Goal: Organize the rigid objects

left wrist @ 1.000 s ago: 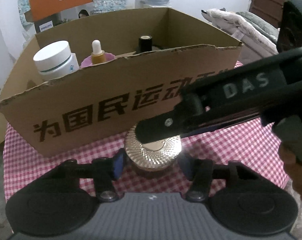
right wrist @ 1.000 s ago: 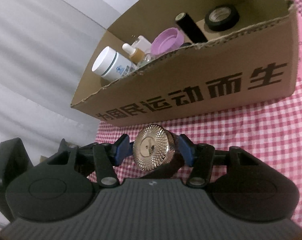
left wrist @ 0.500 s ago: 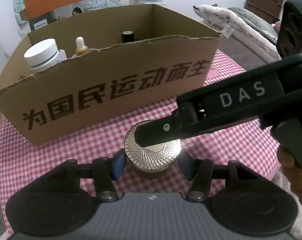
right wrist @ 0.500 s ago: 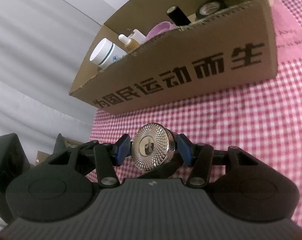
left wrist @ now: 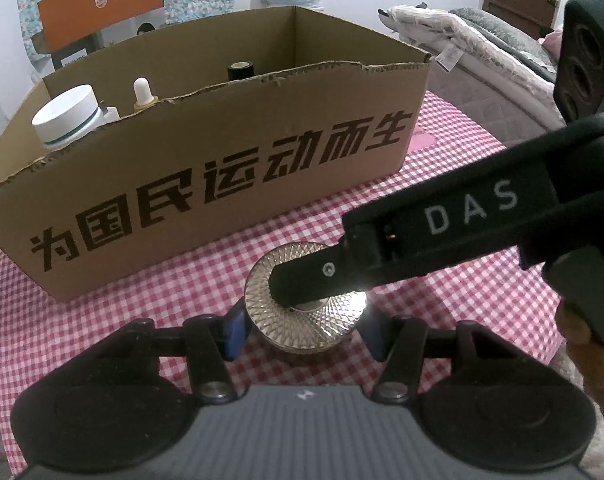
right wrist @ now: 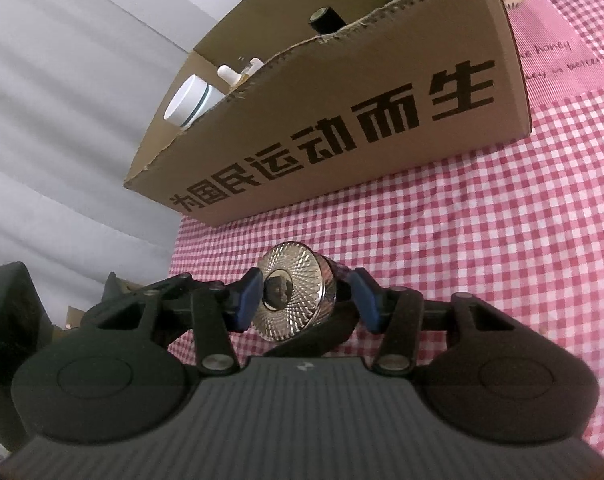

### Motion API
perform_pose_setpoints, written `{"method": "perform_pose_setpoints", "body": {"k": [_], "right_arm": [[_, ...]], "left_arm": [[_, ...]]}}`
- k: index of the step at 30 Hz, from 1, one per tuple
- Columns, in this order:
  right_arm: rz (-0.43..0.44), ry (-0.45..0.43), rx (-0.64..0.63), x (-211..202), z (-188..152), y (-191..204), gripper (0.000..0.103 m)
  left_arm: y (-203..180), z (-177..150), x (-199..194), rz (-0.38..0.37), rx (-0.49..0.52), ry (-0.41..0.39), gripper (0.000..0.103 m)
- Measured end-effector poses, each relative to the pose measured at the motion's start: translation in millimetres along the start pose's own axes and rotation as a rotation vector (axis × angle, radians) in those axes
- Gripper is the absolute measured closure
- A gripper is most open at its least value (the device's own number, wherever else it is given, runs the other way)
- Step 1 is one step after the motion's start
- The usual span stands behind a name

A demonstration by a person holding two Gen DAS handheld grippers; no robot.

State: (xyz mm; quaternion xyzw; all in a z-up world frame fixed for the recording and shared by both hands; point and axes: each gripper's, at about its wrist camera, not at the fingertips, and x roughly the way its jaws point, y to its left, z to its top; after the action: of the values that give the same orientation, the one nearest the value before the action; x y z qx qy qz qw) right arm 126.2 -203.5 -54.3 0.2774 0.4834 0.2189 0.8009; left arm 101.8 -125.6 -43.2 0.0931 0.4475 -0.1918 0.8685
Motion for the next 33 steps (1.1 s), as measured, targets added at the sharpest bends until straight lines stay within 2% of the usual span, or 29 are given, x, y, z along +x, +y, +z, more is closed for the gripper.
{"method": "perform_pose_setpoints", "body": {"k": [6,8,10,13,16,18,19,25,28,33], "right_arm": [[0.017,-0.008,0.025,-3.4,-2.7,-7.7,0.052],[0.021,-0.011,0.033,-7.0,-3.5,-11.8,0.051],[0.032,-0.008,0.061,-6.7,-4.6,-17.2,0.046],[0.076,-0.019,0.100,-7.6,-8.2,-24.9,0.039],[0.117,-0.031,0.121,-10.4,-10.7,-31.3,0.029],[0.158,-0.038,0.149,-12.3,-12.1,-37.0,0.018],[0.172,-0.041,0.159,-12.8,-13.1,-39.0,0.016],[0.196,-0.057,0.142,-19.0,-18.0,-43.3,0.012],[0.207,-0.056,0.111,-19.3,-20.4,-39.0,0.001],[0.199,-0.064,0.109,-18.5,-20.2,-36.5,0.001]], "left_arm": [[-0.4,-5.6,3.3,-0.004,0.001,0.000,0.046],[1.3,-7.5,5.7,-0.011,-0.006,0.000,0.043],[4.7,-9.1,7.2,-0.014,-0.008,-0.004,0.028],[8.8,-13.2,8.5,-0.036,-0.019,-0.014,0.015],[12.0,-16.9,9.8,-0.040,-0.032,-0.024,0.007],[14.2,-19.7,10.6,-0.042,-0.039,-0.035,0.005],[14.5,-20.5,10.6,-0.044,-0.041,-0.040,0.004],[16.3,-29.8,10.1,-0.070,-0.026,-0.083,0.000],[16.1,-35.5,8.9,-0.064,-0.010,-0.099,0.000],[17.5,-38.2,7.9,-0.064,-0.027,-0.111,0.000]]}}
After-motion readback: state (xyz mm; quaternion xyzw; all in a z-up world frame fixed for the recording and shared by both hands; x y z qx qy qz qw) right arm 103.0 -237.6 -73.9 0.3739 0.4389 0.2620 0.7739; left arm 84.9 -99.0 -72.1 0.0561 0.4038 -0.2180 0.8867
